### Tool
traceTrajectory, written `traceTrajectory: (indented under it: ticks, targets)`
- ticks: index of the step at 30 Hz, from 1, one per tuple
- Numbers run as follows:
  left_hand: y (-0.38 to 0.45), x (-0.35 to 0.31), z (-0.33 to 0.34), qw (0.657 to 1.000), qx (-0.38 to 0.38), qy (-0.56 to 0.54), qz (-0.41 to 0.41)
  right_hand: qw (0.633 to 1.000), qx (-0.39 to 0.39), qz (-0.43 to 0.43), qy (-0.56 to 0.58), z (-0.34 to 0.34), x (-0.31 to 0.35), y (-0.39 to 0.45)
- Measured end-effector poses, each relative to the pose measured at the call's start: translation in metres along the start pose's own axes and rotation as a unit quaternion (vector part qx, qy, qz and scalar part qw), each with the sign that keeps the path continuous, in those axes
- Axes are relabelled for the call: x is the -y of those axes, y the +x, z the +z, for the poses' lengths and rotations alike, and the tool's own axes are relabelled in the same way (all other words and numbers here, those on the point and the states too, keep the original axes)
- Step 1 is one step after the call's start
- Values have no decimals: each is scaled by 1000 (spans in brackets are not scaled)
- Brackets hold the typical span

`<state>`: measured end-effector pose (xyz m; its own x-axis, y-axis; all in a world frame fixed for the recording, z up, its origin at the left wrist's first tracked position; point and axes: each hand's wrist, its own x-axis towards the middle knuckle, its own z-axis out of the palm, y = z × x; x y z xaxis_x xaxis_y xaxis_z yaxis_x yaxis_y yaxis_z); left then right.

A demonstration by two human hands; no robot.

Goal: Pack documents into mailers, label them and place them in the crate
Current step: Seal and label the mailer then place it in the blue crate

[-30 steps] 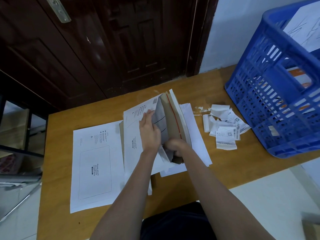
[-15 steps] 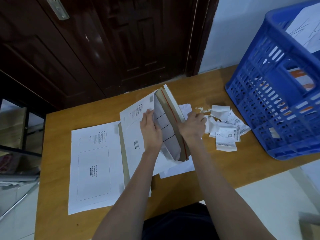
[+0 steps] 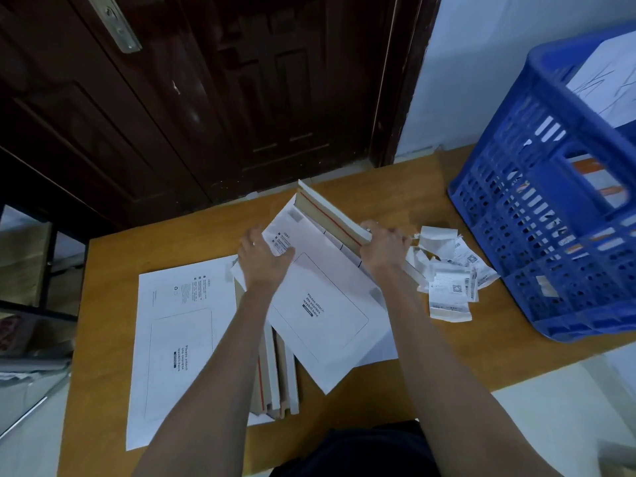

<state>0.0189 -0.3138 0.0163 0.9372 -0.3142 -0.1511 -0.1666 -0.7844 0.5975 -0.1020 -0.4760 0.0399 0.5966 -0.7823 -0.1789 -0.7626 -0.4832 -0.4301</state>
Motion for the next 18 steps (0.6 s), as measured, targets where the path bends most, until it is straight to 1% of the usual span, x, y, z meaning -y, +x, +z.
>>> traceTrajectory:
  ticks: [2,5,7,10,13,15,17,18]
  targets:
    - [4,4,-3,999,14,32,-36,999,6,-33,-10,0,1,9]
    - [-2,12,-3,994,30,88,-58,996,35,-71,-37,-5,5,24]
    - [-8,17,2,992,33,95,-72,990,81,-100,-65,-9,9,34]
    - [-13,20,7,989,29,85,-116,976,154,-126,-83,-8,13,48]
    - [-21,24,12,983,28,107,-143,967,195,-135,-90,7,13,55]
    - [-27,29,15,975,46,145,-160,968,196,-134,-77,23,10,54]
    - [-34,35,18,965,63,194,-166,979,167,-116,-5,37,7,48]
    - [-37,37,20,960,66,216,-164,984,138,-109,38,43,6,44]
